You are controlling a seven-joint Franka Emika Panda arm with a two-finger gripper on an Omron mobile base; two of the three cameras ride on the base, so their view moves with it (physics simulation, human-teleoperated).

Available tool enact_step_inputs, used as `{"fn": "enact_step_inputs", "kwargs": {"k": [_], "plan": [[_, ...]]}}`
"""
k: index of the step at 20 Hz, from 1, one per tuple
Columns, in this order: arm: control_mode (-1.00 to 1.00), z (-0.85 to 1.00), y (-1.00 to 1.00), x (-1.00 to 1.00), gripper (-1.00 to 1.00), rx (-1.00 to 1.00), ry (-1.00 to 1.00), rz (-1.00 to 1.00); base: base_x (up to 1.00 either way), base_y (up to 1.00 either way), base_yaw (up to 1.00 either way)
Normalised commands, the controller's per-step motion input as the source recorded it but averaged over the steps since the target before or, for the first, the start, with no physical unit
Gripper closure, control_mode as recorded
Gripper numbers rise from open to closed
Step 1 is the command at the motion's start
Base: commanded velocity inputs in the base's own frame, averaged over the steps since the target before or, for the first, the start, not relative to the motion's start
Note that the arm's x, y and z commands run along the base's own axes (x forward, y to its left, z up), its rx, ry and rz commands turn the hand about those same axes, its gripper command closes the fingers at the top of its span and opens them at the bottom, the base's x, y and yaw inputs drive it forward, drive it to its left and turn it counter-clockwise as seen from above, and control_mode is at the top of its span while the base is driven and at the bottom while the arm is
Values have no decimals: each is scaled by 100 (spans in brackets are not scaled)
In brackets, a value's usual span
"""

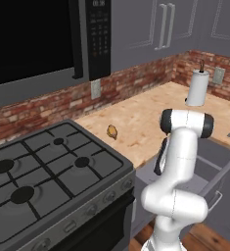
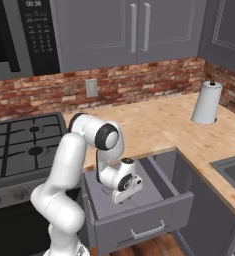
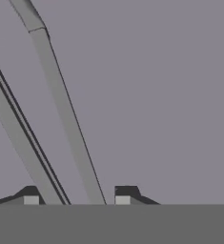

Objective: Pick the tongs from the drawer and place it on the counter.

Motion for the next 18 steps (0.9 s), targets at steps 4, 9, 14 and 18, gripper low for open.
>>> {"fn": "enact_step_inputs", "kwargs": {"k": [4, 9, 14, 18], "plan": [[-100, -35, -15, -66, 100, -4, -6, 0, 0, 0, 0], [-100, -8, -19, -42, 100, -10, -7, 0, 0, 0, 0], [-100, 22, -32, 0, 100, -11, -1, 0, 0, 0, 0], [-100, 71, -38, 4, 100, -3, 0, 0, 0, 0, 0]]}}
